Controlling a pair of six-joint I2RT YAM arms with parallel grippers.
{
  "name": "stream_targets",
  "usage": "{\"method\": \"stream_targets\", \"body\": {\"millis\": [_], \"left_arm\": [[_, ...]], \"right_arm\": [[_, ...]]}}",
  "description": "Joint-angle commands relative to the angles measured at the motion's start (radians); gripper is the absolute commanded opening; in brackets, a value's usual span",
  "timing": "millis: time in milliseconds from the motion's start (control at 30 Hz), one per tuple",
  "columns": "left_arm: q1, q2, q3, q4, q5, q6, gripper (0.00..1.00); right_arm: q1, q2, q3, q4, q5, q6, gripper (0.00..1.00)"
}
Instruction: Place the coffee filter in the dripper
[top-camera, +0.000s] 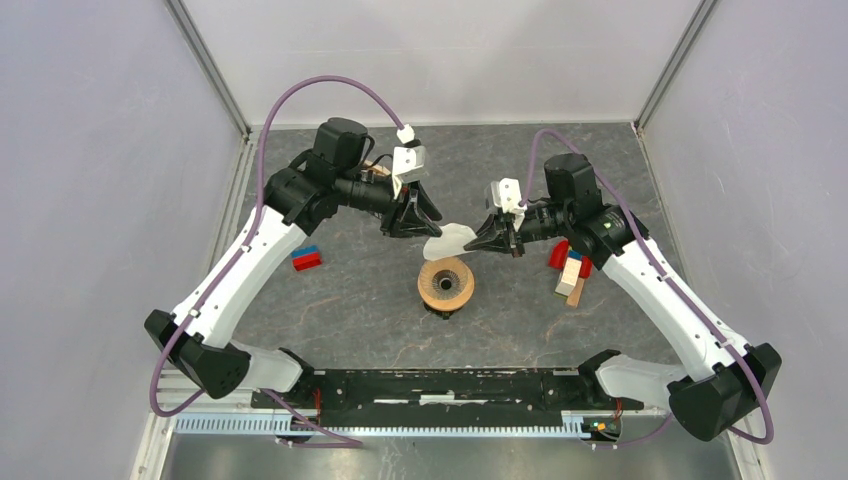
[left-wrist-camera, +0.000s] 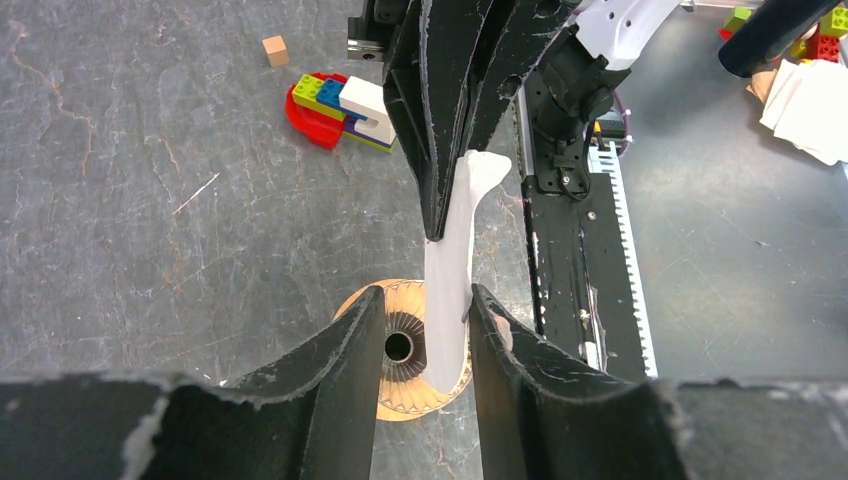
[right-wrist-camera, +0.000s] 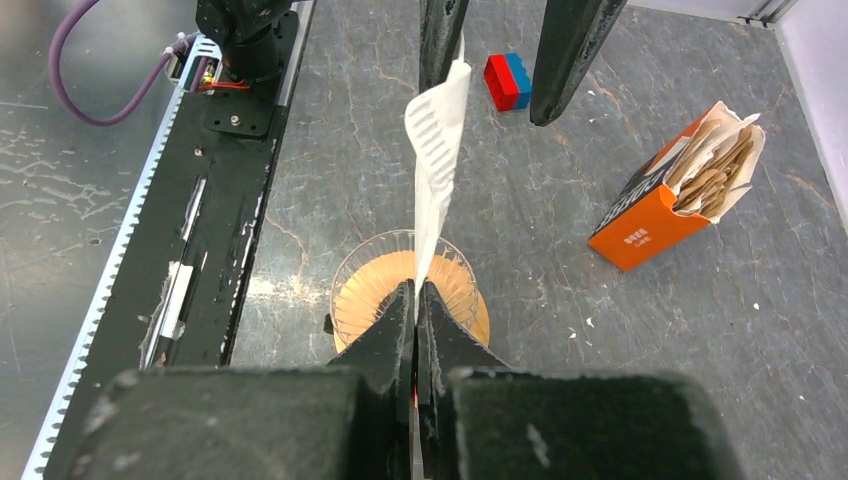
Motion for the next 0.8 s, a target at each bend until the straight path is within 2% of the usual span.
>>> {"method": "stream_targets", "body": {"millis": [0, 100, 267, 767], "left_arm": [[-0.001, -0.009, 0.014, 0.039, 0.005, -0.05, 0.42], [0.009, -0.016, 0.025, 0.039, 0.0, -0.05, 0.37], [0.024, -0.01, 0.04, 0.037, 0.007, -0.054, 0.36], [0.018, -0.01, -0.015, 0.067, 0.059, -0.072, 0.36]], "right_arm": [[-0.002, -0.008, -0.008, 0.018, 0.005, -0.01, 0.0], [-0.003, -0.016, -0.023, 0.014, 0.007, -0.024, 0.0], [-0.002, -0.031, -0.028, 0.012, 0.007, -0.029, 0.0], [-0.002, -0.022, -0.025, 0.035, 0.01, 0.003, 0.0]]}}
